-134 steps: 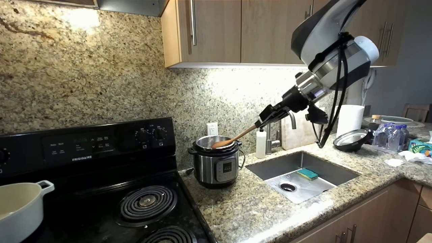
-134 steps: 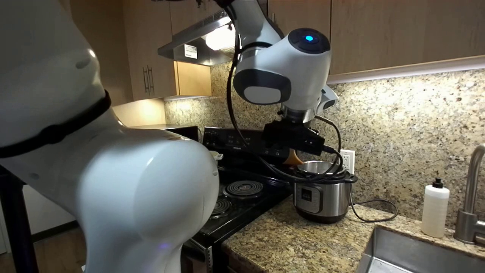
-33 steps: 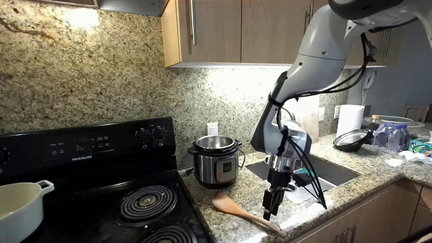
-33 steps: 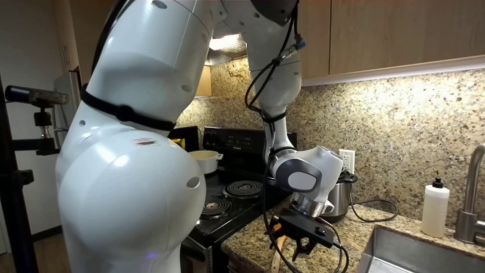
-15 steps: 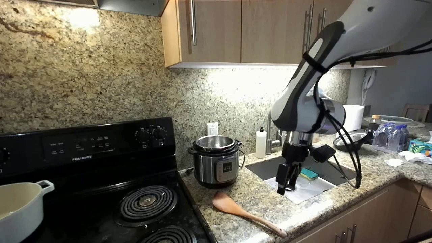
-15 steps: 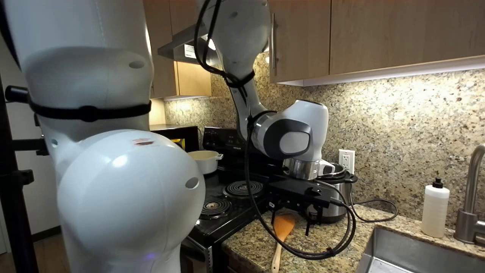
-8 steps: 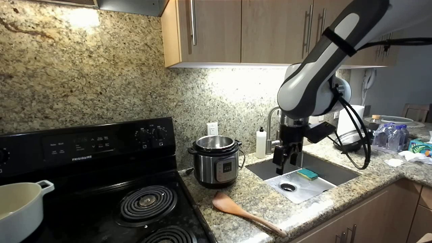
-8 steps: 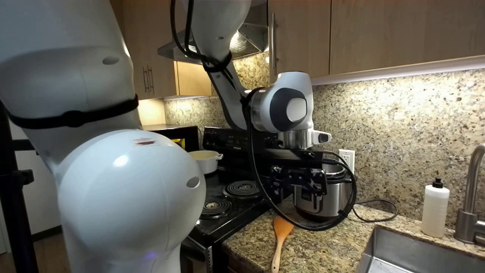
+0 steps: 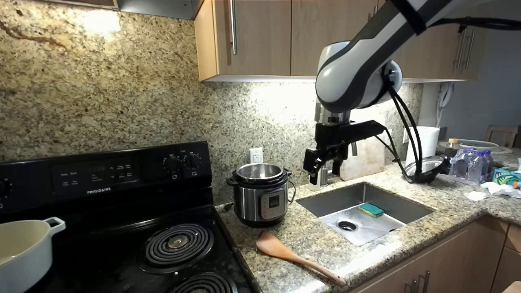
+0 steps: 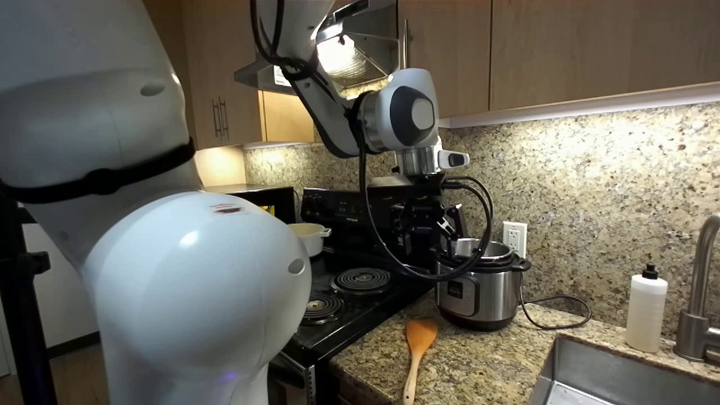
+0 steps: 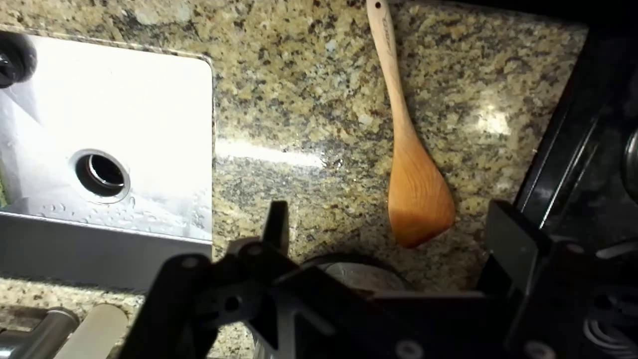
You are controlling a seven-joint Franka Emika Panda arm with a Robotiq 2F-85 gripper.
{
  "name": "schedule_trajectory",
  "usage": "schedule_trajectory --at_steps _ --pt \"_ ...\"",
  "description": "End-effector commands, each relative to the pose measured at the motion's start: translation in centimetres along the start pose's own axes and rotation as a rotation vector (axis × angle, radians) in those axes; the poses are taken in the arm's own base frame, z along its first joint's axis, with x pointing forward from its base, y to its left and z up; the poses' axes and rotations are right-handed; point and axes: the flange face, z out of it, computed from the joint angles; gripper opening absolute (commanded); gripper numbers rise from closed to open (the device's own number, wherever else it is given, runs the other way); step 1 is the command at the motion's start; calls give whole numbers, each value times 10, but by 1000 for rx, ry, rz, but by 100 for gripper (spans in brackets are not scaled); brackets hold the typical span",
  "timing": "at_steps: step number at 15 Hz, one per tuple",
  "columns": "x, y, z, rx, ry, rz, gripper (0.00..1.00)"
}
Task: Remove the wooden spoon from the cooker and pot it on the counter
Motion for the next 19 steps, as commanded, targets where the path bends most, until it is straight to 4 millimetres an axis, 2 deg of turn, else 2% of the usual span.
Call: schedule_trajectory --at_steps 1,3,4,19 --pt "11 -16 -8 56 -47 109 100" --pt "11 -24 -8 95 -83 159 100" --pt "8 -18 -9 65 -44 104 100" --pt "9 -21 -8 86 -64 131 100"
